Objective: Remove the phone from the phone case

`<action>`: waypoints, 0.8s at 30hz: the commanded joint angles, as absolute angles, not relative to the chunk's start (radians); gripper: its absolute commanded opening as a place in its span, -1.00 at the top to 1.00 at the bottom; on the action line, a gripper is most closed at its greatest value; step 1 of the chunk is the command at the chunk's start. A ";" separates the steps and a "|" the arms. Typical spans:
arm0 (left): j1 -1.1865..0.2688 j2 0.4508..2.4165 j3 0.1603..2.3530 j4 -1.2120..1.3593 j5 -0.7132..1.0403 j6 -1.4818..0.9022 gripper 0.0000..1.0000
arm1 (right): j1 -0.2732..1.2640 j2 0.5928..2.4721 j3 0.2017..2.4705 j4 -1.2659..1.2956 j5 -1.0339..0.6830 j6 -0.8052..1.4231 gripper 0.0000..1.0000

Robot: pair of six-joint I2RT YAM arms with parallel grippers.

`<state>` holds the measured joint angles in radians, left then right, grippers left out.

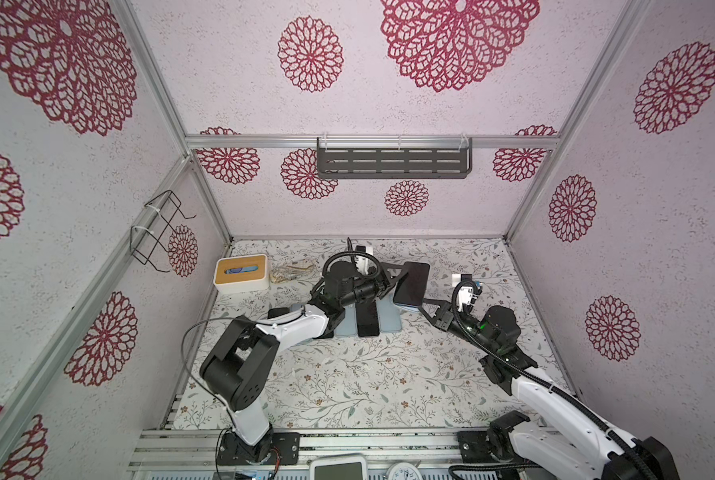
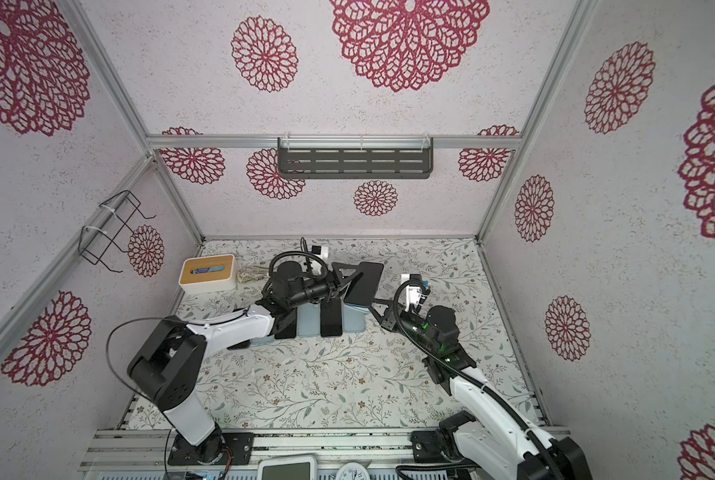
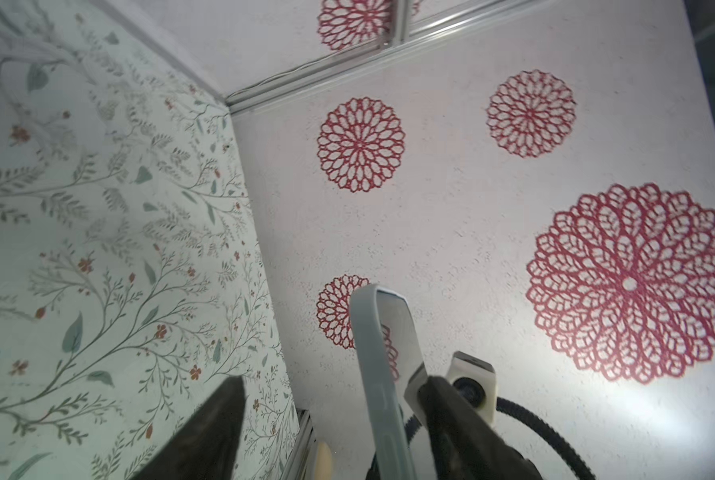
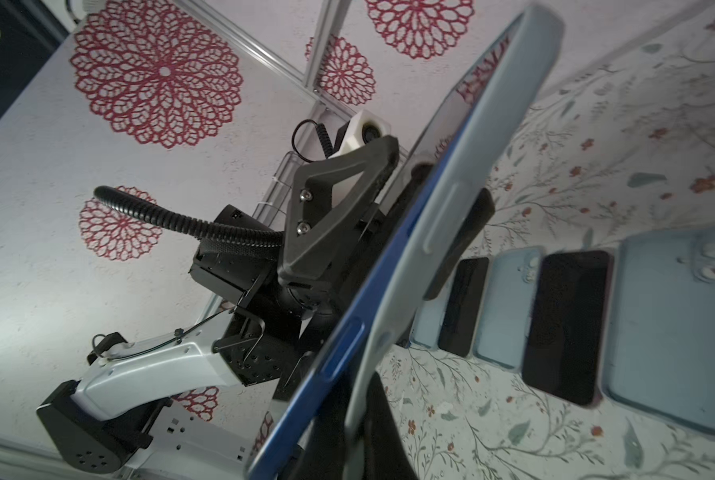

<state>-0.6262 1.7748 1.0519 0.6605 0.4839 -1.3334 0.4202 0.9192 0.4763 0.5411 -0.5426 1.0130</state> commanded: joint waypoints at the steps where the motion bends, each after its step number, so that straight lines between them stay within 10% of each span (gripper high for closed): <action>1: -0.630 1.811 1.061 0.761 0.456 -1.353 -0.69 | 0.382 0.871 0.469 0.393 -0.496 0.968 1.00; 13: -0.653 1.757 1.123 0.494 0.434 -0.978 -1.00 | 0.264 0.916 0.435 0.262 -0.533 0.883 1.00; 24: -0.830 1.688 1.281 -0.163 0.297 -0.200 -0.75 | 0.212 1.049 0.445 0.288 -0.601 0.842 1.00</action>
<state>-0.8040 1.6997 1.2701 0.0284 0.3450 -0.4625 0.2184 1.0477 0.4179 0.2035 -0.5556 0.8806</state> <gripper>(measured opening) 0.884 0.075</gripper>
